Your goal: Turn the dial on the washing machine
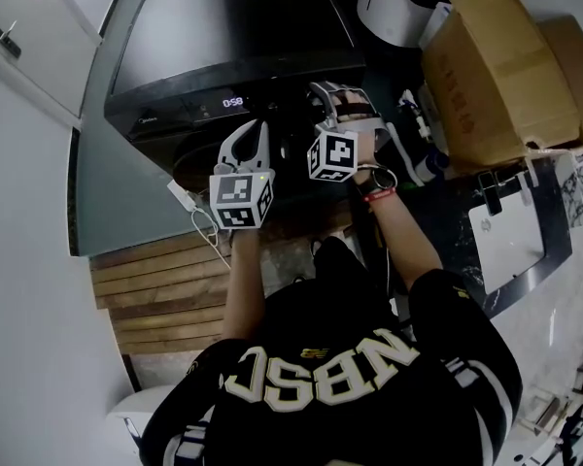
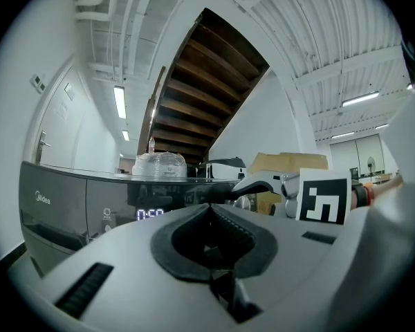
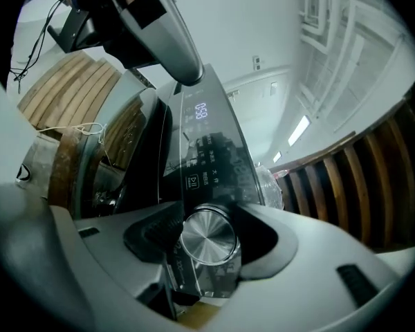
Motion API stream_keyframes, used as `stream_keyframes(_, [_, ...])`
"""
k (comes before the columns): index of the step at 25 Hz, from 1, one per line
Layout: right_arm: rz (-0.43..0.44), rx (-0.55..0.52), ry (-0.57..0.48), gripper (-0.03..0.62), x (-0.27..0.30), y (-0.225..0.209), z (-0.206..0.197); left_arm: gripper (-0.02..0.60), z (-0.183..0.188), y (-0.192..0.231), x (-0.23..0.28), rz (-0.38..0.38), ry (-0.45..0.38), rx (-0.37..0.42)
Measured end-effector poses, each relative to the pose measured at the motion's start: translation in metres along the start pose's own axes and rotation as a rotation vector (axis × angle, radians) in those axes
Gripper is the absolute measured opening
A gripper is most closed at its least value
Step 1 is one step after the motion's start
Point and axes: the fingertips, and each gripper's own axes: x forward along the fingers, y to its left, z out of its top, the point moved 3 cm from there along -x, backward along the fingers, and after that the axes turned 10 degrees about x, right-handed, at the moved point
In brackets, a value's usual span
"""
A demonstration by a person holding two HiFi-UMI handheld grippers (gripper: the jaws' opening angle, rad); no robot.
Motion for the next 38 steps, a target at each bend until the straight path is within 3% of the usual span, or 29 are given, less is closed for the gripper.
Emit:
stream_keyframes(3, [-0.01, 0.06, -0.024, 0.242, -0.001, -0.002, 0.0, 0.014, 0.0, -0.002, 0.001, 0.0, -0.002, -0.003])
stream_keyframes(5, [-0.015, 0.157, -0.06, 0.241, -0.002, -0.005, -0.001, 0.014, 0.0, -0.003, 0.0, -0.001, -0.002, -0.003])
stream_keyframes(9, [-0.002, 0.542, -0.162, 0.239, -0.006, -0.019, -0.005, 0.014, 0.001, -0.004, -0.001, 0.005, -0.003, -0.002])
stream_keyframes(10, [-0.006, 0.595, -0.171, 0.239, -0.007, -0.021, -0.006, 0.014, 0.002, -0.004, -0.002, 0.007, -0.004, -0.002])
stream_keyframes(15, [-0.033, 0.562, -0.146, 0.239, -0.006, -0.019, -0.005, 0.014, 0.003, -0.003, -0.006, 0.021, -0.007, 0.001])
stream_keyframes(23, [-0.029, 0.596, -0.146, 0.239, -0.007, -0.021, -0.006, 0.014, 0.006, -0.003, -0.008, 0.032, -0.014, 0.002])
stream_keyframes(29, [-0.032, 0.726, -0.163, 0.239, -0.007, -0.024, -0.008, 0.014, 0.006, -0.005, -0.006, 0.033, -0.017, -0.001])
stream_keyframes(34, [-0.052, 1.052, -0.213, 0.239, -0.01, -0.031, -0.016, 0.014, 0.009, -0.007, -0.004, 0.035, -0.019, 0.004])
stream_keyframes(38, [-0.051, 1.031, -0.205, 0.241, -0.009, -0.03, -0.015, 0.014, 0.009, -0.006, -0.003, 0.04, -0.019, 0.005])
